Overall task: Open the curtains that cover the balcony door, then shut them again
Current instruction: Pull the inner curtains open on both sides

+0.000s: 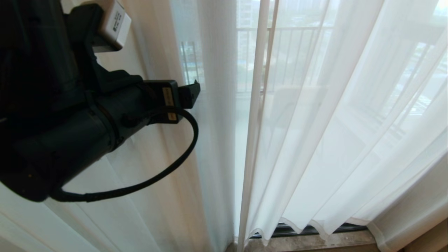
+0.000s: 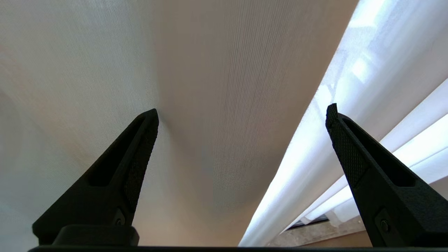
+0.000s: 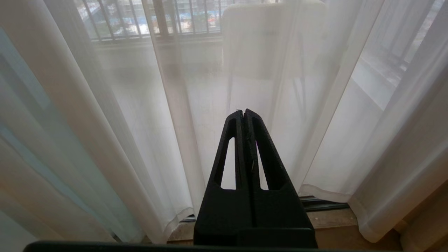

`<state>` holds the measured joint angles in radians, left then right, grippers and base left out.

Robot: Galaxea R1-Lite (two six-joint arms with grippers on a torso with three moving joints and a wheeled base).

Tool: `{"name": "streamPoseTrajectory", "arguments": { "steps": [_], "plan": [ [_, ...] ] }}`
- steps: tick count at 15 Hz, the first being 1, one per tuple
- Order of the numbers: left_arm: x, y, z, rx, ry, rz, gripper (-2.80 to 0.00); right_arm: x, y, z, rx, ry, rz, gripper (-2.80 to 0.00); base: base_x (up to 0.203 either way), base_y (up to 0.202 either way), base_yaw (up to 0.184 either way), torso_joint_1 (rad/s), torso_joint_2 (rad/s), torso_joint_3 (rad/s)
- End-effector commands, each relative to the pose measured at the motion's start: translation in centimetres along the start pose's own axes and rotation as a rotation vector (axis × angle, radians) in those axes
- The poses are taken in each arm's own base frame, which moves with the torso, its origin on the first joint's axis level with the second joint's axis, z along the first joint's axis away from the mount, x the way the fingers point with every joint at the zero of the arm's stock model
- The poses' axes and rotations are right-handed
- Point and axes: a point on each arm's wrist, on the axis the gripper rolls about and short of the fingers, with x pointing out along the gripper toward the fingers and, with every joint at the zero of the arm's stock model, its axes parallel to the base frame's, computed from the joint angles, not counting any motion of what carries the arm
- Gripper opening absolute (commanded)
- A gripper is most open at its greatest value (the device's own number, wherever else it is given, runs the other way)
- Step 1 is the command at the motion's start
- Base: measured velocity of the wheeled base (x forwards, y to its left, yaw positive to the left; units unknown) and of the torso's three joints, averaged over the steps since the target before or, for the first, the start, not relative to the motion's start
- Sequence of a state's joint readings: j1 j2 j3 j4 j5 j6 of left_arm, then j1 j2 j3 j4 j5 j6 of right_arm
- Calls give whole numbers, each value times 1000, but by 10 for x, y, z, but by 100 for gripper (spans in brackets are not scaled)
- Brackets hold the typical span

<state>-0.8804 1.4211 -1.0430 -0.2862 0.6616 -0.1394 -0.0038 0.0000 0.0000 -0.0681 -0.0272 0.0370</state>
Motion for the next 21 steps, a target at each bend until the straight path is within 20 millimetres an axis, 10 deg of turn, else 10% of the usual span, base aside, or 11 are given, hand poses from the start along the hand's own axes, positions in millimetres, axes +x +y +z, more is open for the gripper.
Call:
{"name": "streamPoseTrajectory", "arguments": {
  "steps": [1,2,21],
  "plan": [
    [-1,1,0,0,-1,4,0,0,0,0,0,-1,-1,-280,0,0,0,0,0,0],
    [-1,1,-1,2,2,6,-280,0,0,0,1,-1,-1,-280,0,0,0,0,0,0],
    [4,20,-7,11,8,118,-280,0,0,0,0,-1,0,-280,0,0,0,0,0,0]
  ]
}}
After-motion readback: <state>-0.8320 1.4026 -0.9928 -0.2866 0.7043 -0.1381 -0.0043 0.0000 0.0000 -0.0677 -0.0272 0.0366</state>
